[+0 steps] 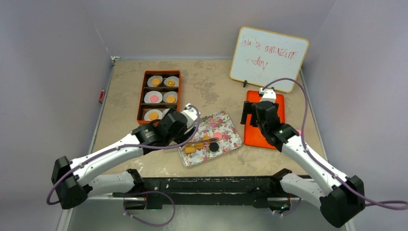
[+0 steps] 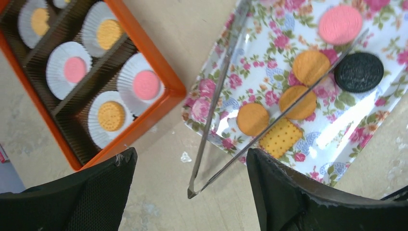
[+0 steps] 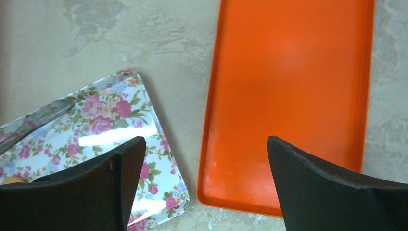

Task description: Pack the cookies

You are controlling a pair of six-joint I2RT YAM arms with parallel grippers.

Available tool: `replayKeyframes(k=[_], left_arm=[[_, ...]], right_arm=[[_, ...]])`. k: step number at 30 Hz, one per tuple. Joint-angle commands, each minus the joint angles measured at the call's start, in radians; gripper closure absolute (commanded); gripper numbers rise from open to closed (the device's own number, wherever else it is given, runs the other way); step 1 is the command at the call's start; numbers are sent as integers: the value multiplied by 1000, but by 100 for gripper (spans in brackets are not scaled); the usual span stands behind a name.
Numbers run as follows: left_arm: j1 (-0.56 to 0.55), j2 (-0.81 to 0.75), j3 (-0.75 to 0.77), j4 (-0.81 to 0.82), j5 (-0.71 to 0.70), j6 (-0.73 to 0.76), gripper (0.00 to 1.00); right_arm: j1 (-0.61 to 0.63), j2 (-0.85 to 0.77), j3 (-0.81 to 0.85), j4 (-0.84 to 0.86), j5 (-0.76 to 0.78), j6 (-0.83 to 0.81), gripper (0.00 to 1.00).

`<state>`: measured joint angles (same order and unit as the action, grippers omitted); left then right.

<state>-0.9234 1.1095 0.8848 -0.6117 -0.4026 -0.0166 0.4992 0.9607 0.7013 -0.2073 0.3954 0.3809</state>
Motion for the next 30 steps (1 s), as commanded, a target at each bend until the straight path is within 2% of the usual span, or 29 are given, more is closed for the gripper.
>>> replayKeyframes(k=[1,12,17,22,26,30], left_arm=[[29,-102,28,48,-100,-80,17],[218,-358,-11,122,-128,-193,14],[253,-433,-44,154,-138,-203,12],[266,-440,-49,155,-203,-219,12],[274,-450,-40,135,-115,-195,9],[291,-478,-59,161,-59,-187,9]], right_arm=[[1,116,125,-128,84,53,1],[-12,501,396,-404,93,53,1],[-31,641,463,-412,54,88,2],[-44,765,519,-396,19,81,12],[-68,836,545,-381,-1,70,21],[-128,862,535,-343,-87,65,29]])
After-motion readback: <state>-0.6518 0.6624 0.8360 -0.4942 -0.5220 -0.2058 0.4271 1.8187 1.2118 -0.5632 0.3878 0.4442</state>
